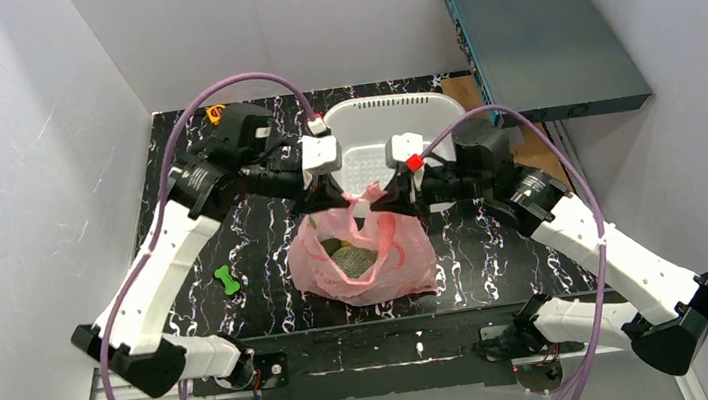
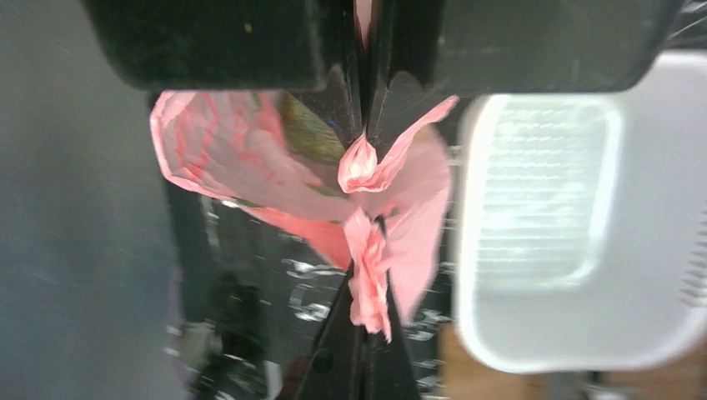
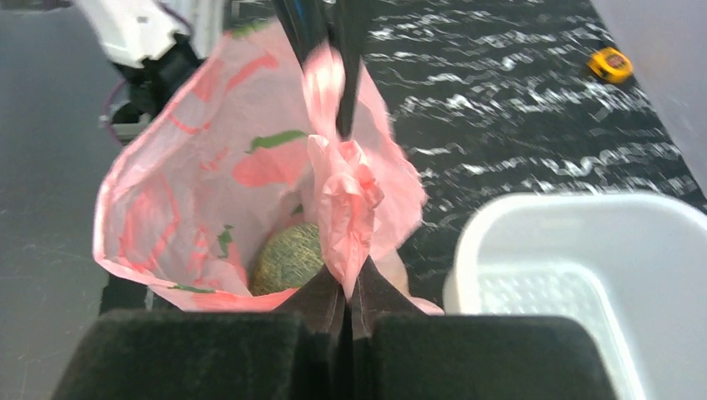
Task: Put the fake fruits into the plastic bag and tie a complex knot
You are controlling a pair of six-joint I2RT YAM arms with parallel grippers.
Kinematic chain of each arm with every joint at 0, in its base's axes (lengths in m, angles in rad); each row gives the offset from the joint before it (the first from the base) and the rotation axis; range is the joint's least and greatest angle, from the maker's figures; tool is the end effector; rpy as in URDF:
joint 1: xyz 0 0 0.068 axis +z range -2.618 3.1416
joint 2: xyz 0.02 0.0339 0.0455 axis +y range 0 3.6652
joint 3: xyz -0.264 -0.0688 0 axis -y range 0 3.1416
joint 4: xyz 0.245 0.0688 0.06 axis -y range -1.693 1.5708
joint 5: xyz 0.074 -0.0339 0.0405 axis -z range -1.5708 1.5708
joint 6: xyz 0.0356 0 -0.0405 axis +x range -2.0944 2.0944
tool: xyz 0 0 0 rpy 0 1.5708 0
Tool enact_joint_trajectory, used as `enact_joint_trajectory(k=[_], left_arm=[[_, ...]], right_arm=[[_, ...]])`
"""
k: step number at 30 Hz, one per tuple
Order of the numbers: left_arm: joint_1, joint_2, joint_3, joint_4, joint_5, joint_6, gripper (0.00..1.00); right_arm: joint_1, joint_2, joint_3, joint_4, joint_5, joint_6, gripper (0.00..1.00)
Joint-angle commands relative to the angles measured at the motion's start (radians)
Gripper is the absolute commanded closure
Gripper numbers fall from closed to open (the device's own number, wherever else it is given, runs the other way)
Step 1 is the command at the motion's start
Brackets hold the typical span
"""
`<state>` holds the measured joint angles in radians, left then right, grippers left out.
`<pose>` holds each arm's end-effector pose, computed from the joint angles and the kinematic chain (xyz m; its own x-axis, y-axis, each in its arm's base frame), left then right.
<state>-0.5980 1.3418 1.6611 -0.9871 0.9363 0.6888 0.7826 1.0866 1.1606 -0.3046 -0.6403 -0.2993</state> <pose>0.1893 -0.1636 0.4456 0.1492 0.3543 -0.9232 0.9864 -0.1182 0.1140 0.1529 0.1821 0.4017 0.1335 -0.2007 -0.9705 -0.9822 0.1039 -0.1566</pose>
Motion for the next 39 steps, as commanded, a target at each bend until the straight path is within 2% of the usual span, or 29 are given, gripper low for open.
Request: enact_joint_trajectory(k=[1, 3, 5, 8, 13, 17, 21, 24, 27, 28, 29, 30, 32, 35, 39], left_arm=[[0.023, -0.184, -0.059, 0.412, -0.320, -0.358, 1.00], [0.054, -0.242, -0.100, 0.521, -0.483, -0.450, 1.00], [0.068, -0.294, -0.149, 0.543, -0.599, -0.482, 1.00], [0.070, -0.402, -0.283, 0.546, -0.681, -0.479, 1.00], [0.070, -0.630, -0.535, 0.477, -0.617, -0.316, 1.00], [0.070, -0.776, -0.652, 0.329, -0.553, -0.153, 1.00], [0.070, -0.877, -0.738, 0.184, -0.516, -0.061, 1.00], [0.070, -0.896, -0.756, 0.138, -0.512, -0.072, 1.00], [0.070, -0.830, -0.670, 0.135, -0.516, -0.180, 1.00], [0.070, -0.788, -0.625, 0.131, -0.516, -0.223, 0.96], [0.070, -0.745, -0.579, 0.125, -0.516, -0.271, 0.87], [0.070, -0.707, -0.532, 0.118, -0.512, -0.313, 0.73], [0.070, -0.638, -0.443, 0.099, -0.498, -0.382, 0.53], [0.070, -0.566, -0.344, 0.108, -0.523, -0.492, 0.40], [0.075, -0.494, -0.238, 0.106, -0.557, -0.561, 0.35]], right_arm=[[-0.108, -0.066, 0.046, -0.040, 0.088, 0.059, 0.99], [-0.162, -0.090, 0.068, -0.077, 0.104, 0.080, 0.99], [-0.195, -0.115, 0.066, -0.127, 0.131, 0.073, 0.99], [-0.222, -0.144, 0.022, -0.187, 0.190, 0.018, 0.99], [-0.302, -0.162, -0.090, -0.184, 0.251, -0.069, 0.99], [-0.335, -0.144, -0.161, -0.218, 0.233, -0.136, 0.99], [-0.335, -0.151, -0.236, -0.220, 0.161, -0.136, 0.99], [-0.322, -0.160, -0.245, -0.252, 0.093, -0.113, 0.99], [-0.286, -0.183, -0.234, -0.254, 0.046, -0.096, 0.99], [-0.272, -0.188, -0.228, -0.252, 0.038, -0.091, 0.99], [-0.259, -0.191, -0.221, -0.252, 0.030, -0.084, 0.99], [-0.247, -0.193, -0.213, -0.250, 0.025, -0.078, 0.99], [-0.231, -0.196, -0.197, -0.246, 0.018, -0.064, 0.99], [-0.223, -0.204, -0.177, -0.240, 0.020, -0.059, 0.99], [-0.221, -0.211, -0.157, -0.248, 0.013, -0.061, 0.99]])
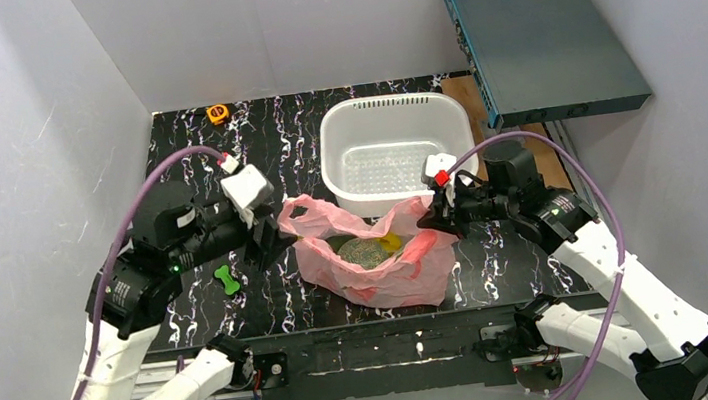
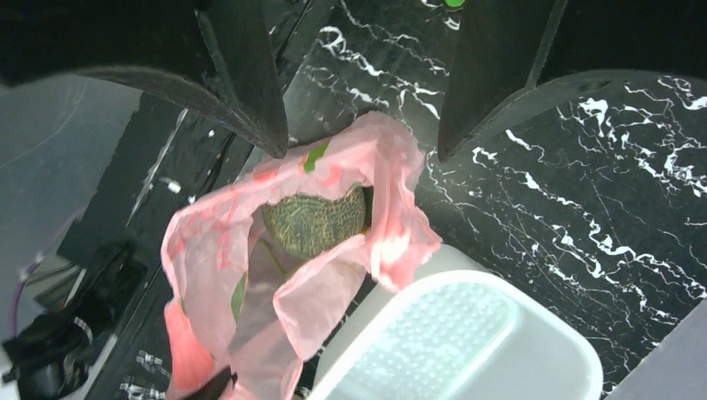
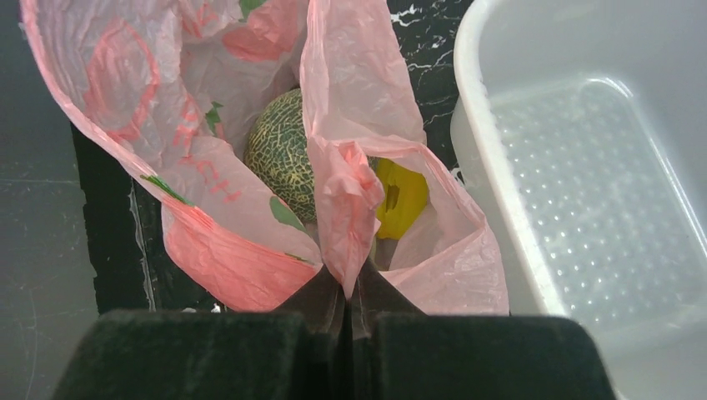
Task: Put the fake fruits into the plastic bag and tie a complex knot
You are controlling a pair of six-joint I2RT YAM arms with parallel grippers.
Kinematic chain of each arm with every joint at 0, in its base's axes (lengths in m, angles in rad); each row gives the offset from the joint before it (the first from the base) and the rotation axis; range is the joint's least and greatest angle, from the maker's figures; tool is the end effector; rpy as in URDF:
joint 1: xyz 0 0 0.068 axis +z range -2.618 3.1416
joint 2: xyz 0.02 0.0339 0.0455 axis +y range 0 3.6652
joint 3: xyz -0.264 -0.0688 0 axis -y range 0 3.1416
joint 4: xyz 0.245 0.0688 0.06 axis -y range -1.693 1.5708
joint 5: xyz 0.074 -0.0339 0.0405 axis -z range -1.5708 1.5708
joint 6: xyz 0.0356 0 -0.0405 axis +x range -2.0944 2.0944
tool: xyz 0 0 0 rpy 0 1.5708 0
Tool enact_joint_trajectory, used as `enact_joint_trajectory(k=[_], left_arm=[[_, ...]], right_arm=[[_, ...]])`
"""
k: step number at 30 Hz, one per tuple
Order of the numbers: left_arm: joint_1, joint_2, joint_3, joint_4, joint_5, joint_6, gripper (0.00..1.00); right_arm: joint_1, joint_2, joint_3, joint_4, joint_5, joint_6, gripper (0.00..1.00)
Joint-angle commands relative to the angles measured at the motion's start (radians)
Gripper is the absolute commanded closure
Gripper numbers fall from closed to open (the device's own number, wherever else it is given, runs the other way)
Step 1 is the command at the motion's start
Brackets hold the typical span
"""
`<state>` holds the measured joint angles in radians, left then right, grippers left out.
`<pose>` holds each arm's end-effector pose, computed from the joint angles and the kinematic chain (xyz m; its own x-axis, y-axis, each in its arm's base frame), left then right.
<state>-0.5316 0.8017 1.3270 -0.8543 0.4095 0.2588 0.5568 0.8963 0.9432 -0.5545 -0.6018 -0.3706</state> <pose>0.0956 -0.0726 0.4435 -0.0671 0.3118 -0.9478 0.8348 0.5378 0.1178 0.1484 0.1161 0.3409 -0.0748 -0.3982 -0.9142 -0.9470 0.3156 -0.0600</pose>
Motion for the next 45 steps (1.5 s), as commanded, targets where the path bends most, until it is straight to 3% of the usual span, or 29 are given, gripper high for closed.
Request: enact_joint_trajectory(k=[1, 6, 12, 15, 18, 25, 28, 33, 35, 37, 39, 42, 45], left_arm=[[0.009, 0.063, 0.121, -0.032, -0.036, -0.141, 0.34], [0.010, 0.150, 0.265, -0.051, -0.035, -0.189, 0.29], [0.010, 0.318, 0.449, -0.126, 0.102, -0.163, 0.24], [0.010, 0.421, 0.554, -0.204, 0.153, -0.068, 0.27], [0.009, 0.514, 0.673, -0.404, 0.254, 0.087, 0.31], [-0.009, 0.585, 0.691, -0.460, 0.151, 0.146, 0.31], [-0.030, 0.627, 0.700, -0.521, 0.118, 0.177, 0.41], [-0.030, 0.610, 0.657, -0.519, 0.037, 0.182, 1.00], [-0.009, 0.589, 0.672, -0.478, 0.040, 0.136, 1.00], [0.086, 0.528, 0.661, -0.331, 0.157, 0.002, 1.00], [0.164, 0.415, 0.549, -0.057, 0.220, -0.160, 1.00], [0.173, 0.228, 0.311, 0.425, 0.108, -0.251, 1.00], [0.178, 0.217, 0.317, 0.381, 0.081, -0.188, 1.00]], right_arm=[[0.005, -0.024, 0.063, -0.001, -0.029, 0.007, 0.99], [0.010, -0.028, 0.071, -0.005, -0.037, -0.007, 0.99], [0.012, -0.034, 0.079, -0.005, -0.049, -0.017, 0.99], [0.013, -0.034, 0.085, -0.010, -0.047, -0.017, 0.99], [0.013, -0.040, 0.087, -0.010, -0.051, -0.016, 0.99], [0.014, -0.038, 0.094, -0.011, -0.048, -0.014, 0.99], [0.014, -0.042, 0.087, -0.010, -0.037, -0.016, 0.99], [0.014, -0.052, 0.079, -0.008, -0.006, -0.009, 0.99], [0.014, -0.049, 0.085, 0.007, 0.036, 0.000, 0.99], [0.006, -0.037, 0.113, 0.033, 0.086, 0.005, 0.99], [-0.015, 0.001, 0.170, 0.047, 0.131, 0.002, 0.99], [-0.101, 0.096, 0.319, -0.015, 0.189, 0.011, 0.99], [-0.190, 0.161, 0.397, -0.108, 0.214, -0.007, 0.99]])
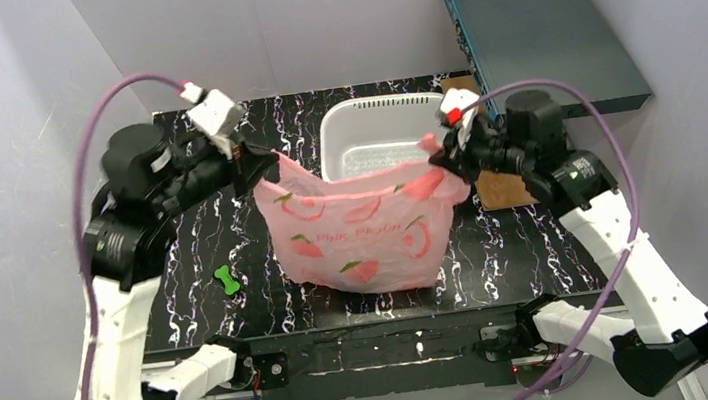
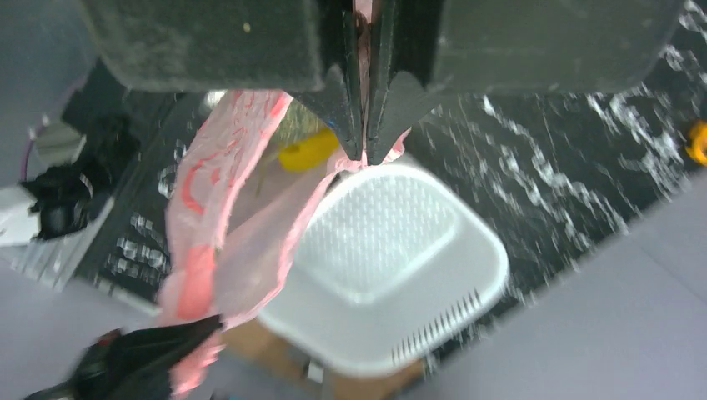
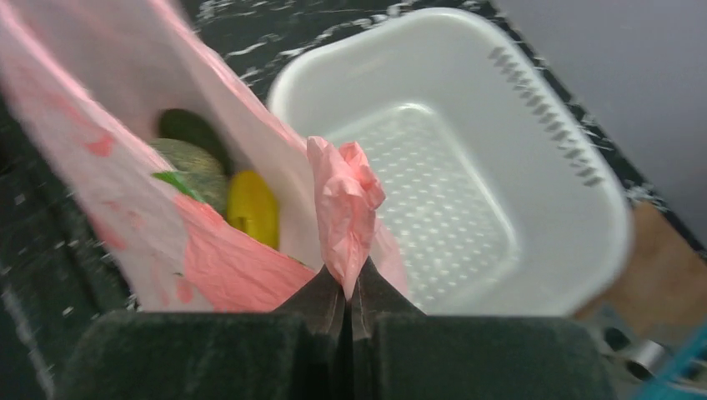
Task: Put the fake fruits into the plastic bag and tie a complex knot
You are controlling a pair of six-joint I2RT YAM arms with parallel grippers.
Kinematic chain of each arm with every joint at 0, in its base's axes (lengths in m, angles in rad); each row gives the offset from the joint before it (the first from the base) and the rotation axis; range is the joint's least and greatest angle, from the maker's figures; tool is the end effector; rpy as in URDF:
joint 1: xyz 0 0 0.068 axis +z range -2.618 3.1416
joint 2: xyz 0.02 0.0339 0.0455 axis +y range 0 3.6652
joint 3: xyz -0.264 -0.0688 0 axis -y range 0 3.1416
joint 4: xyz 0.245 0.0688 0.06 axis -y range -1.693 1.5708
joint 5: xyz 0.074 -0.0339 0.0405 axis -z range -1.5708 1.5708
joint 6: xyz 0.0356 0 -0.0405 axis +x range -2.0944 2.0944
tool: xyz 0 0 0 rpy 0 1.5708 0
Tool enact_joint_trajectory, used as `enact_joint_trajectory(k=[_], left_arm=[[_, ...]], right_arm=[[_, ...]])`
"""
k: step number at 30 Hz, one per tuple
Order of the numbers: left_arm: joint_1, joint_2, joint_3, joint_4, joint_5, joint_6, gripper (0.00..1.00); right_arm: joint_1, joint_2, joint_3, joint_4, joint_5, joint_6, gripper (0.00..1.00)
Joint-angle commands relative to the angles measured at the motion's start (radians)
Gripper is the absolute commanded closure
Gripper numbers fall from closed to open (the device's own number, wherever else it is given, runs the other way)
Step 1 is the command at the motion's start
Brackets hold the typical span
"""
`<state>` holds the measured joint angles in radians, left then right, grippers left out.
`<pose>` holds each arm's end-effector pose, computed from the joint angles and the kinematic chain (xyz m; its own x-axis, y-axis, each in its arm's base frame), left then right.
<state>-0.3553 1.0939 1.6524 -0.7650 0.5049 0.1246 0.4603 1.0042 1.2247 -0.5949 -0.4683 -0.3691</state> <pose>0.1606 -0.0780 0.5072 -0.0977 0.1523 -0.9835 0.7664 0.6419 0.0232 0.1744 0.1044 0.4097 -0.0268 -0.3726 -0.9276 -0.8389 0.5130 -0.1818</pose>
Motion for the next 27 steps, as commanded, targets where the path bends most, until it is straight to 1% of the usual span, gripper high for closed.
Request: enact_joint_trajectory(k=[1, 4, 6, 8, 9, 12, 18, 21, 24, 25, 27], left_arm=[[0.002, -0.093, -0.026, 0.270, 0.005, -0.022, 1.00], [0.004, -0.218, -0.175, 0.202, 0.089, 0.102, 1.00], [0.003, -0.304, -0.271, 0.081, 0.101, 0.184, 1.00], [0.004, -0.397, -0.351, -0.066, 0.124, 0.321, 1.00], [0.003, -0.444, -0.412, -0.113, 0.124, 0.375, 1.00], [0.004, -0.547, -0.527, -0.256, 0.129, 0.528, 1.00], [0.004, -0.663, -0.712, -0.445, 0.091, 0.769, 1.00], [0.004, -0.708, -0.786, -0.477, 0.063, 0.825, 1.00], [0.003, -0.699, -0.822, -0.489, 0.022, 0.833, 1.00], [0.004, -0.681, -0.813, -0.483, 0.017, 0.811, 1.00], [0.003, -0.633, -0.757, -0.438, 0.029, 0.713, 1.00]], right_arm=[[-0.111, 0.053, 0.111, -0.078, 0.083, -0.020, 0.99], [-0.121, 0.022, 0.031, -0.068, 0.091, -0.040, 0.99], [-0.120, 0.005, -0.043, -0.057, 0.106, -0.031, 0.99], [-0.121, -0.009, -0.118, -0.033, 0.131, -0.024, 0.99], [-0.121, -0.016, -0.155, -0.015, 0.142, -0.026, 0.99], [-0.121, -0.029, -0.238, 0.015, 0.142, -0.039, 0.99], [-0.121, -0.053, -0.391, 0.054, 0.141, -0.035, 0.99], [-0.121, -0.062, -0.461, 0.108, 0.169, -0.061, 0.99], [-0.121, -0.061, -0.456, 0.127, 0.144, -0.063, 0.99], [-0.121, -0.063, -0.429, 0.113, 0.111, -0.053, 0.99], [-0.121, -0.082, -0.352, 0.073, 0.005, -0.033, 0.99]])
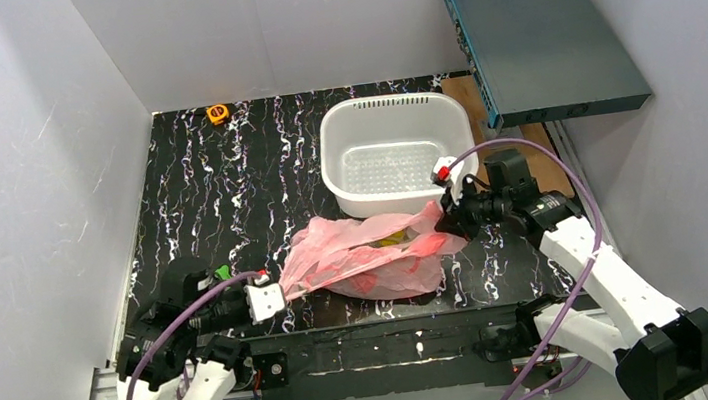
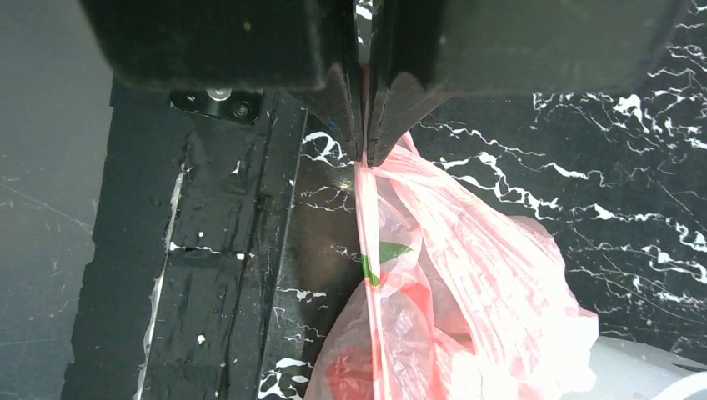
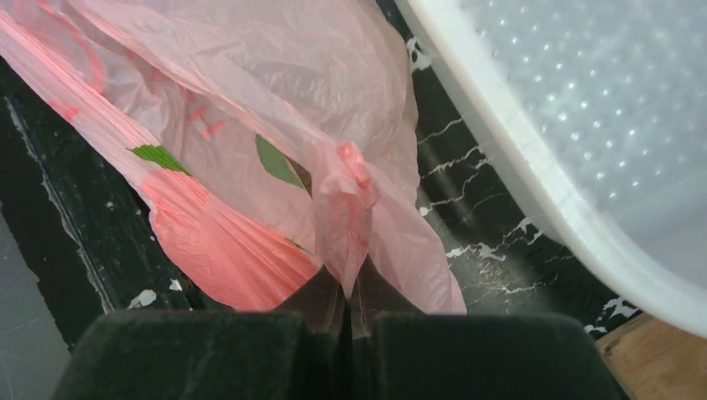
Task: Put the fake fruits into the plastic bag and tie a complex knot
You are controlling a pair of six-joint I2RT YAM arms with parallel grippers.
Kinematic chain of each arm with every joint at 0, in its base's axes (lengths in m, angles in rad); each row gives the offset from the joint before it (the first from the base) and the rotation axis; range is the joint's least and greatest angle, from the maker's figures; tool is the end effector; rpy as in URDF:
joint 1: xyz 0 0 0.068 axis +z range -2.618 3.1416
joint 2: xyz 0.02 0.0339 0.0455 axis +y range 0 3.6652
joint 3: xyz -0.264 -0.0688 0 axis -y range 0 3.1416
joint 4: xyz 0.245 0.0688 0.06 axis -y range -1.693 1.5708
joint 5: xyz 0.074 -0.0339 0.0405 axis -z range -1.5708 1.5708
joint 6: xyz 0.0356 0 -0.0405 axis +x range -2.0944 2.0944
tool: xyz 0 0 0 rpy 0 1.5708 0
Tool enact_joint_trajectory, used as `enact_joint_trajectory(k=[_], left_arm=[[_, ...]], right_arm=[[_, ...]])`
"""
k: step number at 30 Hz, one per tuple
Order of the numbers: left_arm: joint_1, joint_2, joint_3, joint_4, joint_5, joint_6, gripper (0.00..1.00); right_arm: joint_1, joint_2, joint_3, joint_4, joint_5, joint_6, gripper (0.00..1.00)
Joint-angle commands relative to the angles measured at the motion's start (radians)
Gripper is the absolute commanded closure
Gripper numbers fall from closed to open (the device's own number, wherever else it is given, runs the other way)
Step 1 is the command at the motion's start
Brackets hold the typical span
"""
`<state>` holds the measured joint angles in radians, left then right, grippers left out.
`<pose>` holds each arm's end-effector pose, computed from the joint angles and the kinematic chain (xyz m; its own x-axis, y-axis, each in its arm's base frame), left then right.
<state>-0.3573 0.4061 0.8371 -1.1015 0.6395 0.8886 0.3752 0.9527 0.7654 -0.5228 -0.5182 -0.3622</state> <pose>0.0444 -0.0393 0.3109 0.1908 0.5936 -0.7818 0.9050 0.2022 0.3743 0.1782 0.0891 0.2736 -0.3306 -0.4610 -0.8235 -0.8394 0.5425 0.0333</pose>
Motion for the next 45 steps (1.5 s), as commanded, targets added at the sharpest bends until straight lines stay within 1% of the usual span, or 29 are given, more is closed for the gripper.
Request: enact_joint_trajectory(k=[1, 5, 8, 10, 12, 16, 18, 20, 21, 23, 24, 25, 27, 30, 32, 35, 37, 40, 43, 45], left_arm=[[0.006, 0.094, 0.106, -0.083, -0.080, -0.097, 1.00], [0.006, 0.268, 0.343, -0.052, 0.058, -0.271, 1.00], [0.005, 0.367, 0.475, -0.042, 0.122, -0.344, 1.00], [0.005, 0.405, 0.522, -0.013, 0.131, -0.381, 1.00], [0.005, 0.426, 0.551, 0.050, 0.139, -0.430, 1.00], [0.003, 0.481, 0.585, 0.226, 0.118, -0.610, 1.00], [-0.002, 0.526, 0.607, 0.242, 0.122, -0.638, 1.00], [-0.012, 0.561, 0.609, 0.218, 0.117, -0.610, 1.00], [-0.012, 0.566, 0.612, 0.213, 0.115, -0.596, 0.91], [-0.013, 0.563, 0.625, 0.266, 0.126, -0.614, 0.45], [-0.013, 0.564, 0.631, 0.315, 0.147, -0.634, 0.34], [-0.016, 0.571, 0.638, 0.372, 0.164, -0.661, 0.28], [-0.042, 0.620, 0.668, 0.457, 0.145, -0.734, 0.26], [-0.133, 0.736, 0.742, 0.467, 0.103, -0.735, 0.26], [-0.186, 0.778, 0.741, 0.525, 0.081, -0.753, 0.23], [-0.254, 0.832, 0.737, 0.613, 0.086, -0.791, 0.14], [-0.282, 0.878, 0.755, 0.637, 0.085, -0.809, 0.13], [-0.312, 0.933, 0.770, 0.684, 0.087, -0.815, 0.17], [-0.333, 0.951, 0.769, 0.720, 0.126, -0.814, 0.20], [-0.344, 0.955, 0.764, 0.730, 0.154, -0.818, 0.26]], right_arm=[[-0.036, -0.046, 0.143, 0.001, 0.008, -0.024, 0.99], [-0.034, -0.094, 0.261, 0.053, -0.164, 0.034, 0.99], [-0.025, -0.082, 0.324, 0.063, -0.234, 0.034, 0.99], [-0.012, -0.063, 0.353, 0.070, -0.258, 0.026, 0.99], [0.017, -0.032, 0.381, 0.078, -0.258, 0.012, 0.99], [0.096, 0.025, 0.426, 0.113, -0.240, -0.007, 0.99], [0.127, 0.053, 0.446, 0.123, -0.235, -0.015, 0.99], [0.148, 0.072, 0.457, 0.133, -0.233, -0.026, 0.99], [0.156, 0.078, 0.460, 0.137, -0.237, -0.033, 0.99], [0.165, 0.081, 0.461, 0.147, -0.240, -0.044, 0.99], [0.170, 0.081, 0.461, 0.154, -0.243, -0.046, 0.99], [0.174, 0.080, 0.461, 0.159, -0.251, -0.045, 0.99], [0.184, 0.077, 0.458, 0.172, -0.265, -0.042, 0.99], [0.203, 0.070, 0.442, 0.195, -0.275, -0.046, 0.99], [0.214, 0.066, 0.433, 0.206, -0.276, -0.046, 0.99], [0.225, 0.069, 0.433, 0.213, -0.273, -0.038, 0.99], [0.234, 0.073, 0.430, 0.228, -0.271, -0.027, 0.99], [0.252, 0.079, 0.427, 0.246, -0.262, -0.020, 0.99], [0.268, 0.087, 0.423, 0.247, -0.253, -0.020, 0.99], [0.273, 0.091, 0.417, 0.250, -0.250, -0.019, 0.99]])
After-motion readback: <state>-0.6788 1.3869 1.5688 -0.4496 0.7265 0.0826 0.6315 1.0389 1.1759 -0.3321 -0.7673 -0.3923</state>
